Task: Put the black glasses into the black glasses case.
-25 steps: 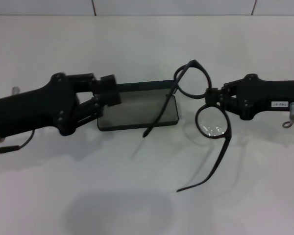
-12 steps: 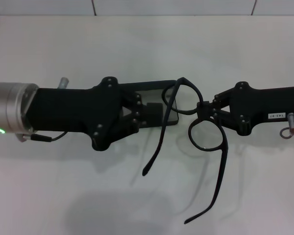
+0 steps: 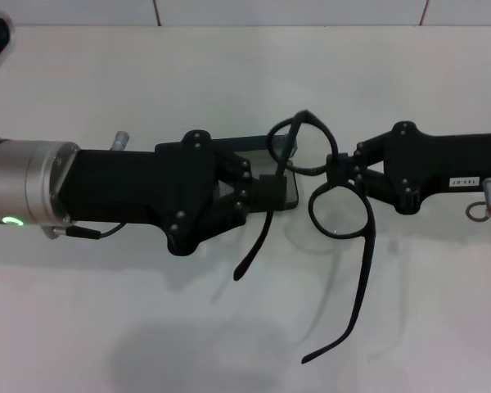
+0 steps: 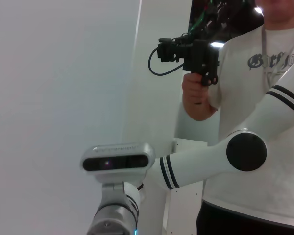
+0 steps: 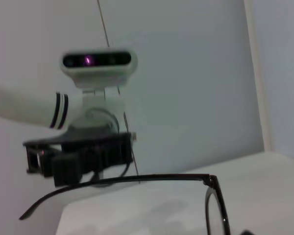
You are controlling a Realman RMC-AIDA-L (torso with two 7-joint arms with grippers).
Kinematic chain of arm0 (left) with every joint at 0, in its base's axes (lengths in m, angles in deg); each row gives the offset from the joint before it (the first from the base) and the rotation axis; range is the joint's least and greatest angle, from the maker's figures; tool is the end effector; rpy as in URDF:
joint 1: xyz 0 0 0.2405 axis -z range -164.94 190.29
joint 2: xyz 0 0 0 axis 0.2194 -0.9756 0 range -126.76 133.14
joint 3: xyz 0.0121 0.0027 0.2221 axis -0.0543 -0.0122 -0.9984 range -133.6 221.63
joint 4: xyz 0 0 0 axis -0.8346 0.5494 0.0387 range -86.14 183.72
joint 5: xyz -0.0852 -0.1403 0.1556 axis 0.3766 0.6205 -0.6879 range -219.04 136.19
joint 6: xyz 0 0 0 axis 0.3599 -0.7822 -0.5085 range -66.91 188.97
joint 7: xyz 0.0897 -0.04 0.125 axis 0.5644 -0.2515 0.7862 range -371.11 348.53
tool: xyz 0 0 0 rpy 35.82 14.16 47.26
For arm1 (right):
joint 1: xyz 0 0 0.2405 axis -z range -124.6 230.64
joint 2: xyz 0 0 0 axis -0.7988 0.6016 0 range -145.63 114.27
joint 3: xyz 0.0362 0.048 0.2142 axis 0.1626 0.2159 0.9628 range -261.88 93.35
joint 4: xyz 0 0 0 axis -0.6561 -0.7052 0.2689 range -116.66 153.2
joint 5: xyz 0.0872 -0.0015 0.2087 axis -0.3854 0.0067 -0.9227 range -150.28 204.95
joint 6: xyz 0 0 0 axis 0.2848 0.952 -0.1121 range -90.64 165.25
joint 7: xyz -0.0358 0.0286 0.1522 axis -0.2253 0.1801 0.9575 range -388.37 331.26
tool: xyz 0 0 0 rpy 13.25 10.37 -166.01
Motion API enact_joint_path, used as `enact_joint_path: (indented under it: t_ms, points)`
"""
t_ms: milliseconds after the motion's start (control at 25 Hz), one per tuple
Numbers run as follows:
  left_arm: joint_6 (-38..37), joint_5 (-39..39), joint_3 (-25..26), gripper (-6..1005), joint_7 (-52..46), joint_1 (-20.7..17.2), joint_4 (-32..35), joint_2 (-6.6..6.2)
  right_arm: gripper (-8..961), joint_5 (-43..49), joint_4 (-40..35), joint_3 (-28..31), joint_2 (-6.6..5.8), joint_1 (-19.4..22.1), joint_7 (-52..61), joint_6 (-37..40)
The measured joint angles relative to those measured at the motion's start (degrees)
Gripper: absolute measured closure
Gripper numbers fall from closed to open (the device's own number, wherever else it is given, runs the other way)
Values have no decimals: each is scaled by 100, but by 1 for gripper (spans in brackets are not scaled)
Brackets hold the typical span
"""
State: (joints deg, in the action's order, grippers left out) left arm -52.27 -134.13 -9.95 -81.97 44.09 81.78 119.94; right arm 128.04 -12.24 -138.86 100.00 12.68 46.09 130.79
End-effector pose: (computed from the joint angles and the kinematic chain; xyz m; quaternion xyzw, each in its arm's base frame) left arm -0.1705 0.2835 0.0154 0.9086 0.0487 0.4107 0.0580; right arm 0.1625 0.3467 -0.0136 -0.9547 0.0876 0.2840 0.0178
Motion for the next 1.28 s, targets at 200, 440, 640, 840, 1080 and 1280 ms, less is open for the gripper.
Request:
enact_joint_path:
  t_ms: [200,440,640,840,1080,1280]
  points:
    - [7,-3,0,1001,106,9,-15,76,907,-267,8,30,-9,-2,-7,172]
    - [75,26,3,1001,319,96,-172,143,907,-578,74,8,-4,0,59,356]
    - [374,48,28,1001,496,117,-221,253,907,-791,150,-24,13,11,130,619]
    - [575,68,11,1001,685,164,-353,295,907,-863,311,-33,20,-18,130,755]
    - [728,200,10,1001,772,160,-439,304,906,-876,368,-34,33,-13,130,846]
    - [772,211,7,1001,800,119,-444,313,907,-877,372,-34,34,9,130,855]
